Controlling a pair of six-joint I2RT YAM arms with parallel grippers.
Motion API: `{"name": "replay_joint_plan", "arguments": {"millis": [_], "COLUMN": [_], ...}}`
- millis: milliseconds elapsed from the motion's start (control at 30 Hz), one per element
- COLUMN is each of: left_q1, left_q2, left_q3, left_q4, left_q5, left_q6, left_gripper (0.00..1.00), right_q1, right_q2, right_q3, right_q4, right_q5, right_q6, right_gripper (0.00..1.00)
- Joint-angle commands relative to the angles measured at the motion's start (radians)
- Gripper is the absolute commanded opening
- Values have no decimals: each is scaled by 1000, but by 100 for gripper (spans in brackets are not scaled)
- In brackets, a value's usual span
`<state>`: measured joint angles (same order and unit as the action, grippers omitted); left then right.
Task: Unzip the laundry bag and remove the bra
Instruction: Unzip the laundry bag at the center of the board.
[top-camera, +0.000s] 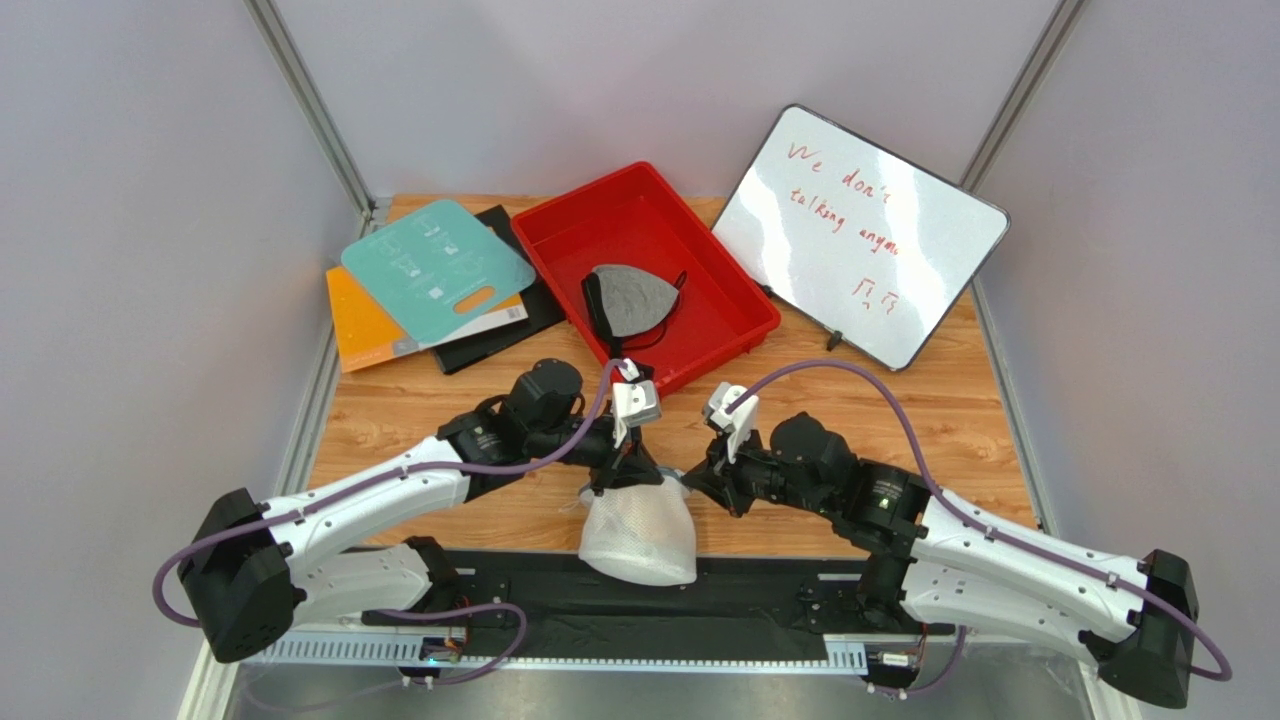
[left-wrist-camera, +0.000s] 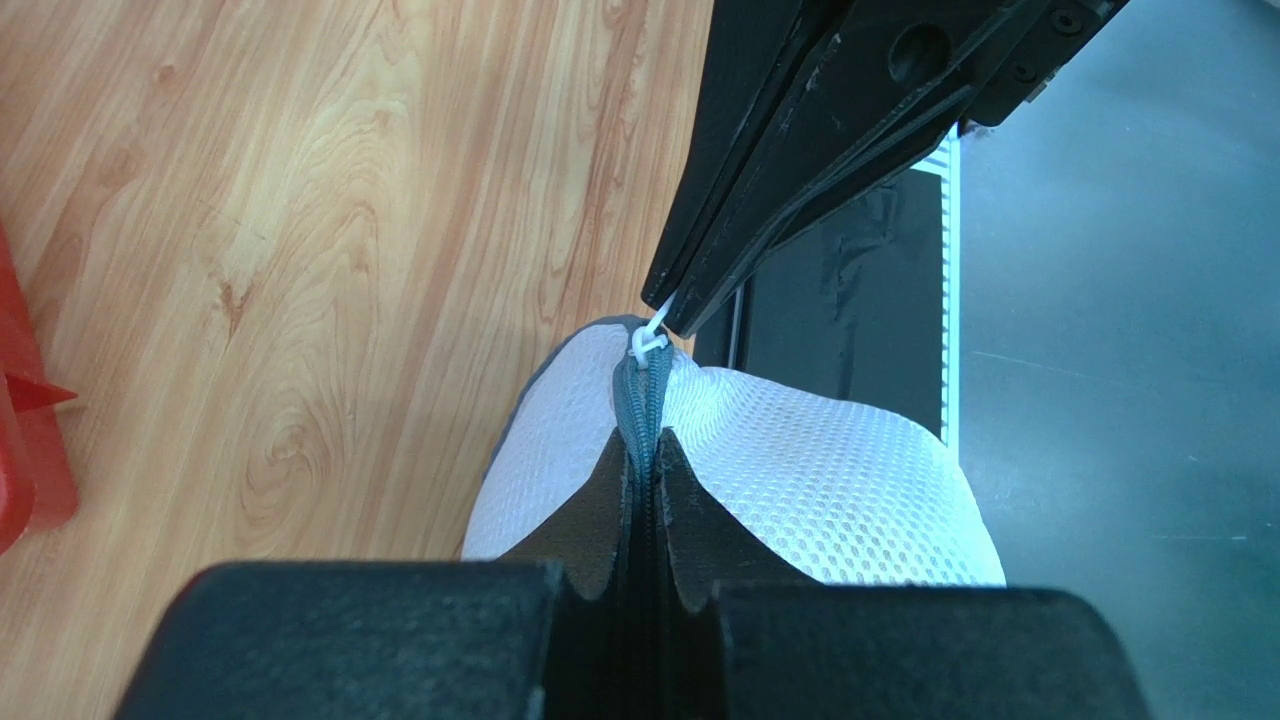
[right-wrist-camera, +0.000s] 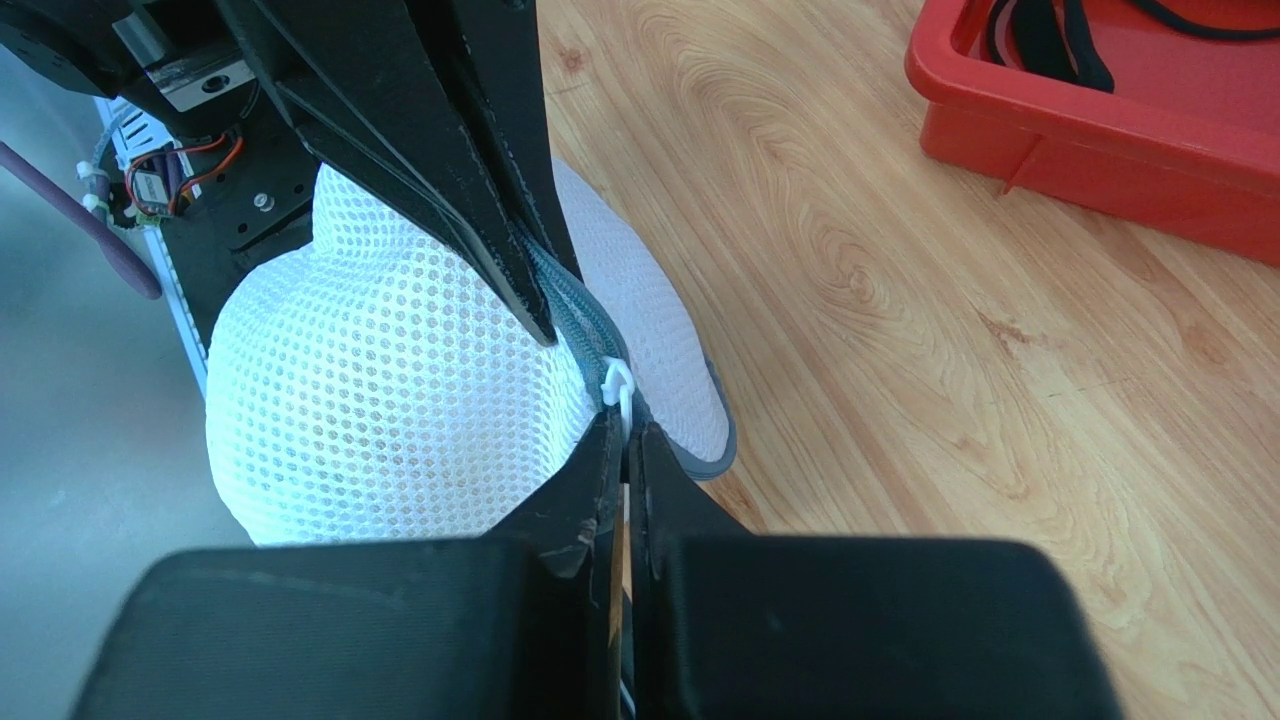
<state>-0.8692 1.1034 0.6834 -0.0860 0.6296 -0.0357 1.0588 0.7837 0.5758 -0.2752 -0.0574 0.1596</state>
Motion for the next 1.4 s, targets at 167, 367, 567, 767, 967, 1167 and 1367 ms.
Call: {"name": "replay_joint_plan", "arguments": {"millis": [167, 367, 567, 767, 967, 1167, 1367], "left_q1": [4, 6, 6, 7, 7, 7, 7], "left_q2": [-40, -46, -76, -120, -134, -123, -22], "left_q3": [25, 27, 4, -34, -39, 5, 97], "left_q4": [3, -18, -29, -20, -32, -6, 22], "left_q5": [-25, -57, -108, -143, -176, -140, -44], "left_q6": [26, 30, 14, -9, -15, -24, -20], "left_gripper": [0, 0, 0, 0, 0, 41, 54], "right_q1": [-3, -3, -3, -3, -3, 6, 23], "right_q2": [-23, -24, -27, -37, -43, -14, -1], "right_q3": [35, 41, 41, 41, 47, 82, 99], "right_q4": [-42, -70, -94, -104, -110, -96, -71], "right_q5": [53, 119, 166, 186, 183, 123, 113], "right_q6": [3, 21, 47, 55, 57, 46, 29], "right_gripper": [0, 0, 0, 0, 0, 0, 0]}}
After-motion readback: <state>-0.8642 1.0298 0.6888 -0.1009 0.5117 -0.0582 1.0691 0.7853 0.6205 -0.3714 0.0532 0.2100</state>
